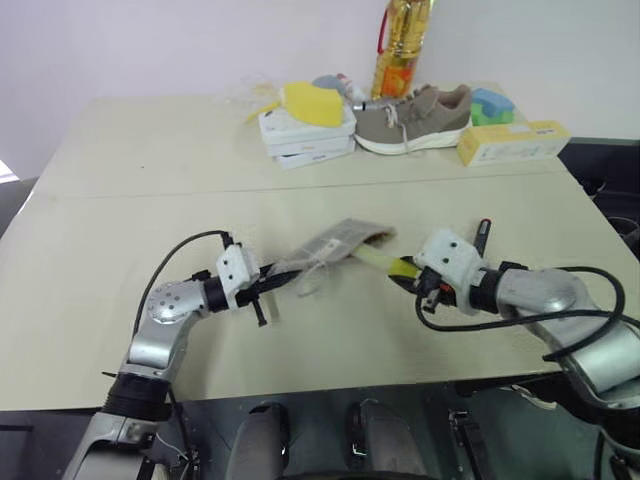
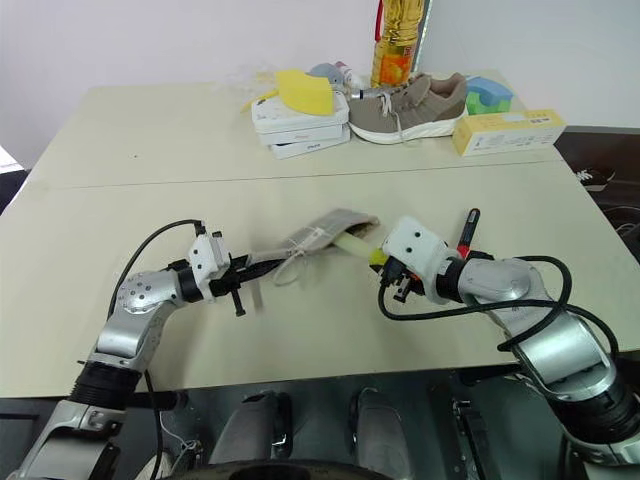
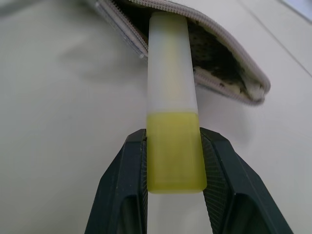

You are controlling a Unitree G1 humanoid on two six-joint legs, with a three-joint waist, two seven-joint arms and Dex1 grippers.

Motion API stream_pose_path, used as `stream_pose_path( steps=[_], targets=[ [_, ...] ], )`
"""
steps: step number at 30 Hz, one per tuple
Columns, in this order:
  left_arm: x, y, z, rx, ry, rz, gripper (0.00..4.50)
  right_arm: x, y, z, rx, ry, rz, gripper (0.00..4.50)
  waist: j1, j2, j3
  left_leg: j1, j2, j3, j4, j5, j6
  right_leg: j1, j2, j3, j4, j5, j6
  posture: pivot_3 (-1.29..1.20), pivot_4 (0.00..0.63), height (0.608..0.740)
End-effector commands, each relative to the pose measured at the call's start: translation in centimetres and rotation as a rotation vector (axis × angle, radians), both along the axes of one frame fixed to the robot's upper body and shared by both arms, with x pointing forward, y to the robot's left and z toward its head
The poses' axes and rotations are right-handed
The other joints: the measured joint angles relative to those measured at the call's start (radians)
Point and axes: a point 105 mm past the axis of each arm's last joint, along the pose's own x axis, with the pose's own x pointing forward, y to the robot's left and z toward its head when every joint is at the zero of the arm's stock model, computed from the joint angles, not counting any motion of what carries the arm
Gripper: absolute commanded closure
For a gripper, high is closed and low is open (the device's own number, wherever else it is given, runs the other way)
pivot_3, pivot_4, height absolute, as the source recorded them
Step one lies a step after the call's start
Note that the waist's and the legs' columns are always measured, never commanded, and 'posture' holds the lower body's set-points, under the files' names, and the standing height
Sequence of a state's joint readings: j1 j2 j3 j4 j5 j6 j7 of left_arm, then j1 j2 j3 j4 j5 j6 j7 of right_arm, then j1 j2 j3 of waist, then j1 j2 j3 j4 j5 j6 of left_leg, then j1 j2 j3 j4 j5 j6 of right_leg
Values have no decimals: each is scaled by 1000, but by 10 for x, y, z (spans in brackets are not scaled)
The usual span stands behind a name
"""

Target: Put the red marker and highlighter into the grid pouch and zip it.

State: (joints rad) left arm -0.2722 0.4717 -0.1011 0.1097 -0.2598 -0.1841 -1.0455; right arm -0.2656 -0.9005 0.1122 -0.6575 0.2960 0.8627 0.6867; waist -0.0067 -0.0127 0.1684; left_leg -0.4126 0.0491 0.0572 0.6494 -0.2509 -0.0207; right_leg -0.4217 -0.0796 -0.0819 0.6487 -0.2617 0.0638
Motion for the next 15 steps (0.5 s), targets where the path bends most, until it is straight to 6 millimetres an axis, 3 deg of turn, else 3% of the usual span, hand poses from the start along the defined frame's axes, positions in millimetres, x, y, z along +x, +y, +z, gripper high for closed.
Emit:
stream_pose_path(
  steps=[1,8,15],
  targets=[
    [-6,-4,5,54,-74,-88,4500,-8,9,12,-78,-53,107,3598,1,0,0,0,0,0,0,0,0,0,0,0,0,0,0,0,150,740],
    [-24,-15,1,133,-100,-256,4500,-18,27,8,-201,-45,274,3598,-1,-1,0,0,0,0,0,0,0,0,0,0,-1,0,0,0,150,740],
    [-21,-12,5,141,-104,-251,4500,-21,33,3,-216,-29,308,3598,0,-1,0,0,0,0,0,0,0,0,0,0,0,0,0,0,150,740]
  ],
)
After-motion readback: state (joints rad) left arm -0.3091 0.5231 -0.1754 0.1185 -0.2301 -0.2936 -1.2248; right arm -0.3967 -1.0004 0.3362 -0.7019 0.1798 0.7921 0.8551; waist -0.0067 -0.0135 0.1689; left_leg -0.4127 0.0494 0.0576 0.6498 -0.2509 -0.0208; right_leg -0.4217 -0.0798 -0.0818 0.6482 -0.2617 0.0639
